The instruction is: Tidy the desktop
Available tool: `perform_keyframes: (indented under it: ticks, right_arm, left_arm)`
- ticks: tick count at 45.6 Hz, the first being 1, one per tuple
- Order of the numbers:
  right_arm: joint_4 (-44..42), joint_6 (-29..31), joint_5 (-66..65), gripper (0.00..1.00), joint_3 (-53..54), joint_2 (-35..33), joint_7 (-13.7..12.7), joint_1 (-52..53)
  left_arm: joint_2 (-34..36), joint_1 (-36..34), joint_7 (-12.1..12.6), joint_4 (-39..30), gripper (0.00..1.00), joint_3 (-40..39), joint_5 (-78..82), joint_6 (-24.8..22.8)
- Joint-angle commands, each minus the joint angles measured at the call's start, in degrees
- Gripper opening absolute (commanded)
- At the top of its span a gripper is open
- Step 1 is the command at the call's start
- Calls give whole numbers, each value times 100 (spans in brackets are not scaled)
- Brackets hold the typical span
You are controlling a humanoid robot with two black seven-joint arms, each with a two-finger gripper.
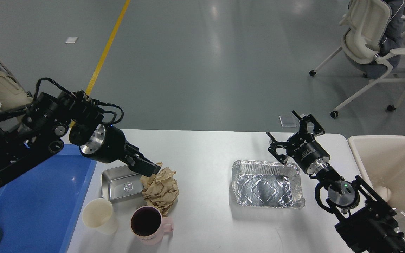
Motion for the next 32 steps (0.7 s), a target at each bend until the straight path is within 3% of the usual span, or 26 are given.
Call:
perform_keyframes:
  ticks: [1, 32]
  right_arm:
    - [-4, 8, -13, 100, 0, 48, 0, 32]
    - [-4, -1, -22, 100, 0, 48, 0, 146]
  left_arm:
    - [-452, 242, 58, -14, 97, 81, 23, 1]
    - [-1147, -381, -3, -32, 97, 1355, 14, 1]
